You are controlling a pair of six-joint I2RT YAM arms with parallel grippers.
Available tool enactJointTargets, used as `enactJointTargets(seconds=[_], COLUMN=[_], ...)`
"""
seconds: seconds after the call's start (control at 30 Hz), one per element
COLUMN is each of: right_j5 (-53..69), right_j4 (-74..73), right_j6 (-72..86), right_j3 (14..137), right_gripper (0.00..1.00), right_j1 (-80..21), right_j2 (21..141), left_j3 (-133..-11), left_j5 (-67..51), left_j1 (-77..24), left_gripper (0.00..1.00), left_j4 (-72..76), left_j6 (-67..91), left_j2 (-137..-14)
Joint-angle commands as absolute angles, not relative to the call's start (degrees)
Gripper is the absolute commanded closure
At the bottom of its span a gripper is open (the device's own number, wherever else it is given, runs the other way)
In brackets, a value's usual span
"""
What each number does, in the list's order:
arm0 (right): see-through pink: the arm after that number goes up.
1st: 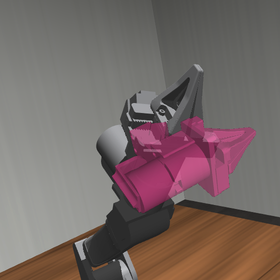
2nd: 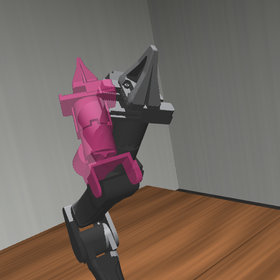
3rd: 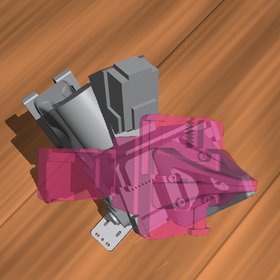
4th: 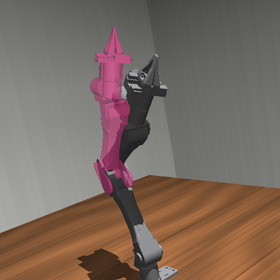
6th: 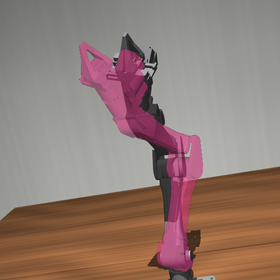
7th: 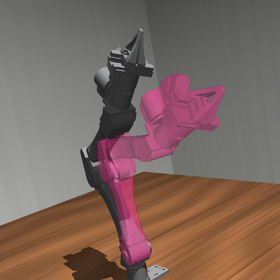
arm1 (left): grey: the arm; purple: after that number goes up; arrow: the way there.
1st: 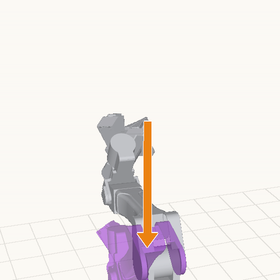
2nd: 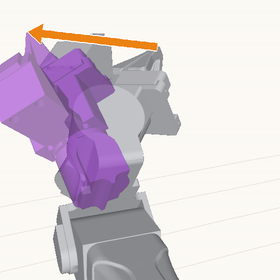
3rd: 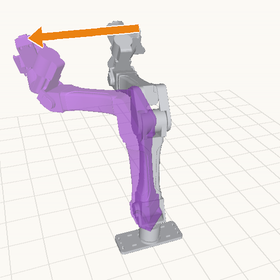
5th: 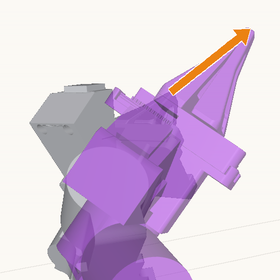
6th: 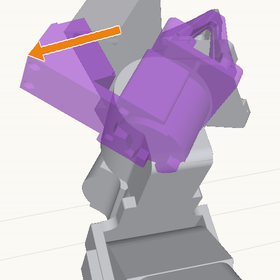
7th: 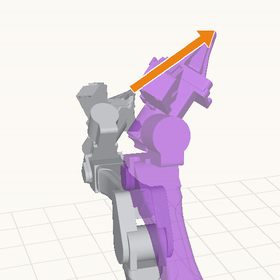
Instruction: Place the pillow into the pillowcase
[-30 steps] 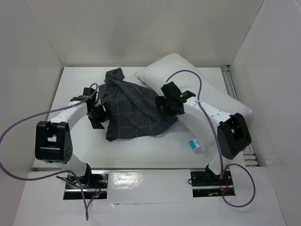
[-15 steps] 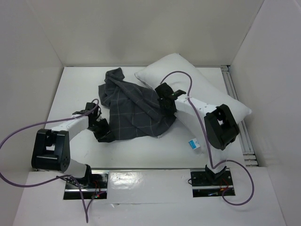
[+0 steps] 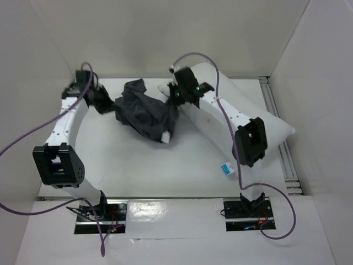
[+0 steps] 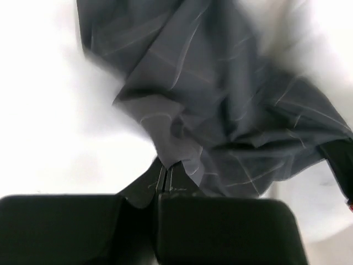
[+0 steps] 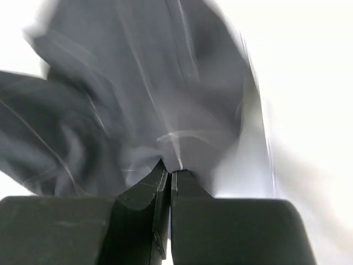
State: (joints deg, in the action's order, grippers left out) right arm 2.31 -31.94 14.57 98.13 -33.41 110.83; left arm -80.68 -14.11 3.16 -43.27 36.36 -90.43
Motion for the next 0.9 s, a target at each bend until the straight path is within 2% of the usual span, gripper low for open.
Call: enactJointTargets(seconds=[0.0,0.1,0.2,0.23,0.27,0.43,0.47,0.53,0.57,0.6,0.67,0.7,0.73,0.77,0.8,0.83,0.87], right_j5=[9.1,12.6,14.7,15.3,16.1,20.3,21.3,21.3,21.3,21.3,20.6,19.1,17.7,16.5,15.7,14.4,14.4], right_j4=[-23.6,-13.8,8.3,12.8,16.4,9.9,9.4,8.2,7.7,5.9,2.0,-0.3,-4.5,-6.0,-7.0,-8.1,-8.1], right_j6=[11.9,13.9,19.8,22.6,23.7,25.2,25.2,25.2,25.7,25.8,26.3,25.3,25.3,25.3,25.3,25.3,25.3], right_j3=[129.0,138.3,122.8,113.0,109.6,95.2,87.5,80.5,74.5,72.2,68.8,66.8,65.9,65.0,63.6,63.5,63.5], right_gripper=[1.00,1.00,1.00,1.00,1.00,1.00,1.00,1.00,1.00,1.00,1.00,1.00,1.00,0.93,0.83,0.70,0.51], right_j1=[-31.1,-29.5,-28.3,-27.7,-27.7,-25.4,-25.4,-25.4,-25.4,-24.9,-24.9,-24.4,-24.3,-23.6,-23.0,-22.2,-22.2], right_j2=[120.4,120.3,108.3,105.7,103.8,98.1,97.0,94.9,93.1,92.2,90.0,89.3,88.4,87.5,85.5,84.6,83.8], left_j3=[-104.7,-123.6,-130.2,-129.3,-127.6,-106.8,-102.8,-93.6,-83.0,-77.7,-65.2,-61.5,-57.7,-54.7,-50.9,-50.4,-50.4], left_j5=[-11.6,-16.4,-21.8,-23.3,-24.4,-26.5,-26.5,-25.8,-26.6,-27.6,-31.2,-31.2,-32.1,-30.8,-30.1,-28.8,-24.4], left_j1=[8.0,13.0,18.0,19.0,19.5,20.7,20.7,18.4,17.8,17.8,14.4,12.4,10.9,9.2,8.6,8.6,8.6], left_gripper=[1.00,1.00,1.00,1.00,1.00,1.00,1.00,1.00,1.00,1.00,1.00,0.95,0.81,0.63,0.35,0.26,0.21], left_j4=[-48.5,-49.7,-46.8,-45.5,-44.5,-42.1,-42.1,-42.1,-41.1,-41.0,-40.3,-41.5,-41.5,-42.4,-43.1,-44.7,-45.3], left_j6=[34.5,34.5,35.2,35.9,35.9,35.4,35.4,37.2,40.0,40.9,40.9,40.9,40.0,39.3,37.3,36.3,35.7], left_j2=[-91.7,-92.8,-88.7,-87.0,-85.2,-73.3,-68.8,-63.1,-60.1,-53.7,-48.6,-47.2,-46.5,-45.9,-45.9,-45.9,-45.9])
